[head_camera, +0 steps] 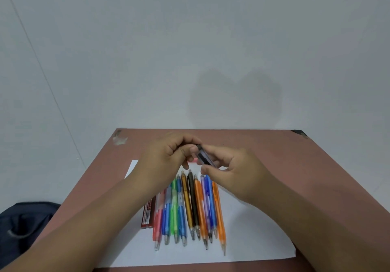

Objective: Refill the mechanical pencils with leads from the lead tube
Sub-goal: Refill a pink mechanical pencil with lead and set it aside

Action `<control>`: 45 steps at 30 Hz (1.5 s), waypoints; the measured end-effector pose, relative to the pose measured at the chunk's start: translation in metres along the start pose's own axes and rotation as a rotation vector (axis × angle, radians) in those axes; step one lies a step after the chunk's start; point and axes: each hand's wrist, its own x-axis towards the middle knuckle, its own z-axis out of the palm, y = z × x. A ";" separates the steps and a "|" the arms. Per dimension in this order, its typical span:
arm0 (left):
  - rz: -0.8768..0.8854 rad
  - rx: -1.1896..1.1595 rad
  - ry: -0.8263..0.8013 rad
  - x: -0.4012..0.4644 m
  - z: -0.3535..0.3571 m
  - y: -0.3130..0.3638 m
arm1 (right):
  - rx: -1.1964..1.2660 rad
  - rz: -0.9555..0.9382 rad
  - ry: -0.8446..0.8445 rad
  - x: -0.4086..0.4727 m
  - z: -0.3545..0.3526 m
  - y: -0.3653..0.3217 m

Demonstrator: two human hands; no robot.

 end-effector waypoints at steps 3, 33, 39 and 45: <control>0.065 0.069 0.036 0.000 0.001 0.003 | -0.011 -0.017 0.000 -0.001 0.000 -0.002; -0.730 -0.886 -0.099 -0.004 -0.007 0.029 | -0.628 -0.402 0.301 0.007 -0.005 0.023; -0.729 -0.892 -0.102 -0.005 -0.006 0.028 | -0.705 -0.530 0.330 0.010 -0.006 0.028; -0.729 -0.901 -0.095 -0.004 -0.004 0.028 | -0.722 -0.574 0.329 0.010 -0.007 0.032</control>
